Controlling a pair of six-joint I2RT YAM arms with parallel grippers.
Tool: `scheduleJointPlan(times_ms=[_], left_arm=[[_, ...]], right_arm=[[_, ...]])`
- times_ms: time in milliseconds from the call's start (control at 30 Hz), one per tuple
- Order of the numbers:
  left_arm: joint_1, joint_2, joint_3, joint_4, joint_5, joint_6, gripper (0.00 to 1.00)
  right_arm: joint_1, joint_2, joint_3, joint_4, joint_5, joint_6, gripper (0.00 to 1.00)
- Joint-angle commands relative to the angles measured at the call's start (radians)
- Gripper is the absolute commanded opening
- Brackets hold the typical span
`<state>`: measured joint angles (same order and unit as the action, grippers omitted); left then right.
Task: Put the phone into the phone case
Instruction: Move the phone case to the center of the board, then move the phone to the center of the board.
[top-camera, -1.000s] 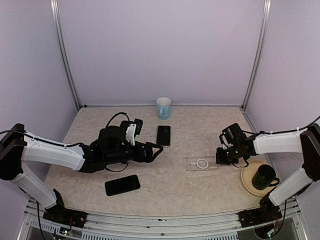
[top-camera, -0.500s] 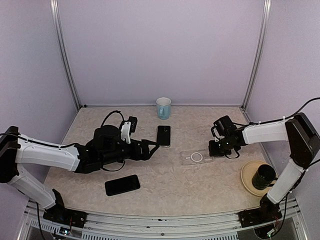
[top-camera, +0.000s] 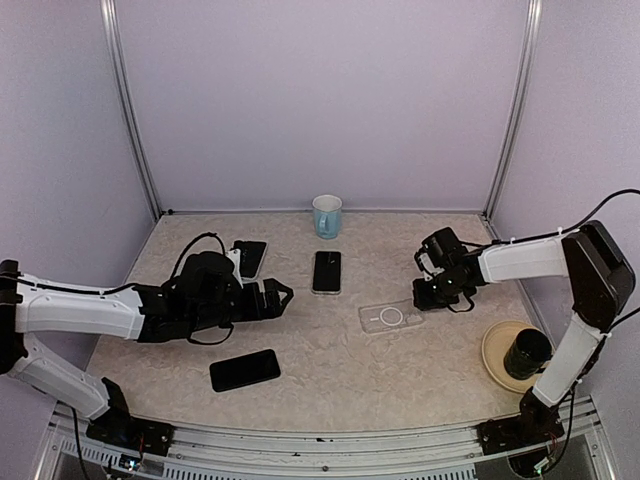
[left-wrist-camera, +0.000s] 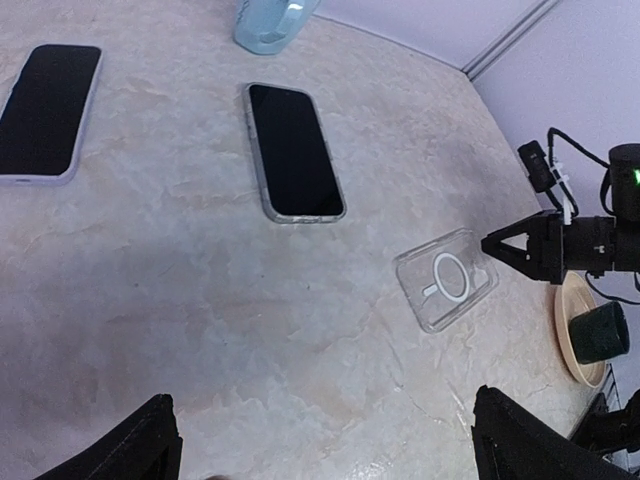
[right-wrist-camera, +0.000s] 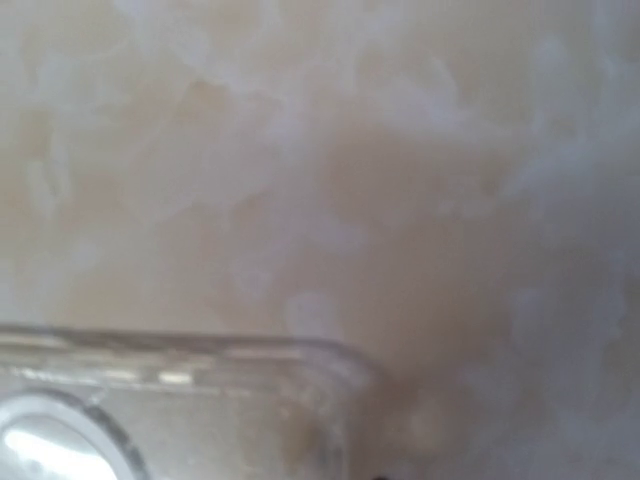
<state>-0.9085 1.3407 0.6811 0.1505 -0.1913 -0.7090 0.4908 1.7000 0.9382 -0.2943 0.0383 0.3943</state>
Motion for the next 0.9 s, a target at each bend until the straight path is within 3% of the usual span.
scheduleJointPlan(times_ms=[0, 200, 433, 733, 867], left_arm=[[0.005, -0.067, -0.001, -0.206, -0.077, -0.083, 0.99], [0.002, -0.159, -0.048, -0.222, -0.019, 0.002, 0.99], [-0.010, -0.214, -0.056, -0.289, -0.027, 0.109, 0.99], [-0.014, -0.164, -0.024, -0.587, -0.109, -0.187, 0.99], [-0.043, -0.200, -0.057, -0.658, -0.121, -0.365, 0.99]], right_arm=[[0.011, -0.002, 0.031, -0.020, -0.002, -0.021, 0.31], [0.011, -0.036, 0.037, -0.040, -0.002, -0.044, 0.50], [0.013, -0.097, 0.028, -0.060, -0.036, -0.084, 0.62], [0.051, -0.177, 0.017, -0.050, -0.097, -0.100, 0.82], [0.096, -0.173, 0.039, -0.044, -0.124, -0.102, 0.85]])
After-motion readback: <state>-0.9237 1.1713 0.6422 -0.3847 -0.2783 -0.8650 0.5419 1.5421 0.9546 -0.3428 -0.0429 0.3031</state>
